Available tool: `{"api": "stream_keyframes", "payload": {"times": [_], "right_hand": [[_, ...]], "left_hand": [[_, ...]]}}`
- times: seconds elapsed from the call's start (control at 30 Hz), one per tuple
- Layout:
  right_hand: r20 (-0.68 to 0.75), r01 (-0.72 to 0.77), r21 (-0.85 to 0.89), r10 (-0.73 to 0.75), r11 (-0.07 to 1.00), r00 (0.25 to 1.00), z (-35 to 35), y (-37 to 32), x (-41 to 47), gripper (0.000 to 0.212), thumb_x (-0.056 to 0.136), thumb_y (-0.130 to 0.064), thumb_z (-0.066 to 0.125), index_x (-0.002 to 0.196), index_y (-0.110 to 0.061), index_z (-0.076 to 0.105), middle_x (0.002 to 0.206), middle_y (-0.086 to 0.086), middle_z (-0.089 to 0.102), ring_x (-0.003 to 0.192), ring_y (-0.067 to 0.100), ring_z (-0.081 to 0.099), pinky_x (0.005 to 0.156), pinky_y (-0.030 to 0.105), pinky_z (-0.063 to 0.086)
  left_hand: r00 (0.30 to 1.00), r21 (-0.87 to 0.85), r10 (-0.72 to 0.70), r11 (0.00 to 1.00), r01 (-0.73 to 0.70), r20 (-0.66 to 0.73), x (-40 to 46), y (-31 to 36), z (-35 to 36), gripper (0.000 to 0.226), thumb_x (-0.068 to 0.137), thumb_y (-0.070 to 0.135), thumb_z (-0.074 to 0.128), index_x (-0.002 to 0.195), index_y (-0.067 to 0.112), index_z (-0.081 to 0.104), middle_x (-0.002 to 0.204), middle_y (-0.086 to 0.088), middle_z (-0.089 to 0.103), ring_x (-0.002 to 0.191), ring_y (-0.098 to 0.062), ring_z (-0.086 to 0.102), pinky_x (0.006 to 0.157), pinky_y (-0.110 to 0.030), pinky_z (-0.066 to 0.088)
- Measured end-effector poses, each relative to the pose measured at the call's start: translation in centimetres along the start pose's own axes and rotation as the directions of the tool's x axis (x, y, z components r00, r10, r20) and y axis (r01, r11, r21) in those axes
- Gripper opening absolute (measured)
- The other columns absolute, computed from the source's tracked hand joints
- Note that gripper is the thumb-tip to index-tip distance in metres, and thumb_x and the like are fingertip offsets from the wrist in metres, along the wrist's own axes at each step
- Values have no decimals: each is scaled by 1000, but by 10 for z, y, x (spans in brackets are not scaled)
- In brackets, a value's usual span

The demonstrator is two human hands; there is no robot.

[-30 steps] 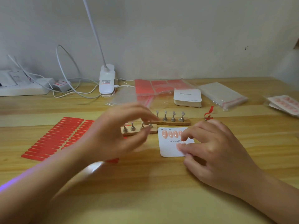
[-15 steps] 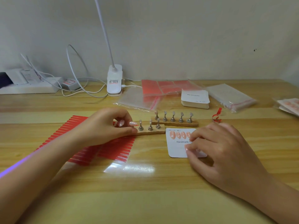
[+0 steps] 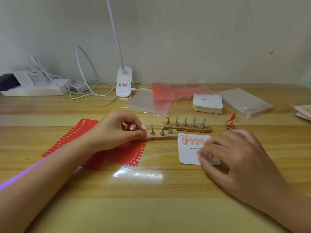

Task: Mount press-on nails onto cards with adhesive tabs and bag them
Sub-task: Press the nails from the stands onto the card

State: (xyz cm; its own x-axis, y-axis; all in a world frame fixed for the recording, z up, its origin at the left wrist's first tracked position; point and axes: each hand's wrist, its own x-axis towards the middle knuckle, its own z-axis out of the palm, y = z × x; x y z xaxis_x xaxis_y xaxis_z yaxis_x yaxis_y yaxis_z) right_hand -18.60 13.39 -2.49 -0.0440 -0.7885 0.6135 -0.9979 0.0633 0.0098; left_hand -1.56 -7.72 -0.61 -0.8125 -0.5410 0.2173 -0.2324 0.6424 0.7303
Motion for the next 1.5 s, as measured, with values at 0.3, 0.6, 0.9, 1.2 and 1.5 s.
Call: {"api": "stream_keyframes", "payload": {"times": [0.3,0.6,0.9,1.2,1.5], "right_hand": [[15,33,33,-34,999,999,-4,-4,13,23,81,-30,50,78,-19,70,78,-7,65,74,16,61,84,28,32],[144,-11,229,-22,973,989,-1,-29,64,20,83,-33,53,85,-23,71,81,-10,65,80,14,60,80,28,32],[231,40,196,-86,980,969,26,-46,99,27,88,-46,52,107,-32,65,100,-14,62,97,8,49,85,28,23],[217,134,117,-157,984,964,33,-48,104,23,90,-38,54,98,-25,72,95,-8,66,94,15,52,87,27,22],[242,-47,279,-22,959,970,34,-44,112,17,87,-35,58,86,-26,73,88,-11,68,91,10,55,83,27,28]], "left_hand": [[1000,-54,-28,998,28,-7,-2,1,2,17,75,13,74,65,23,65,51,17,48,48,2,44,52,-6,33],[999,-84,-45,996,44,-18,-4,-2,3,16,74,13,76,66,23,66,63,5,54,52,0,43,53,-8,34],[1000,-149,-19,989,18,-9,-3,-2,3,19,72,11,76,63,22,64,57,12,54,47,5,46,51,-5,33],[1000,-136,-7,991,11,30,-2,-5,2,14,77,11,73,66,10,64,61,0,45,52,-3,38,52,-13,31],[999,-111,5,994,1,46,-2,-6,1,11,76,10,73,68,8,66,60,-1,44,47,-1,36,48,-12,28]]}}
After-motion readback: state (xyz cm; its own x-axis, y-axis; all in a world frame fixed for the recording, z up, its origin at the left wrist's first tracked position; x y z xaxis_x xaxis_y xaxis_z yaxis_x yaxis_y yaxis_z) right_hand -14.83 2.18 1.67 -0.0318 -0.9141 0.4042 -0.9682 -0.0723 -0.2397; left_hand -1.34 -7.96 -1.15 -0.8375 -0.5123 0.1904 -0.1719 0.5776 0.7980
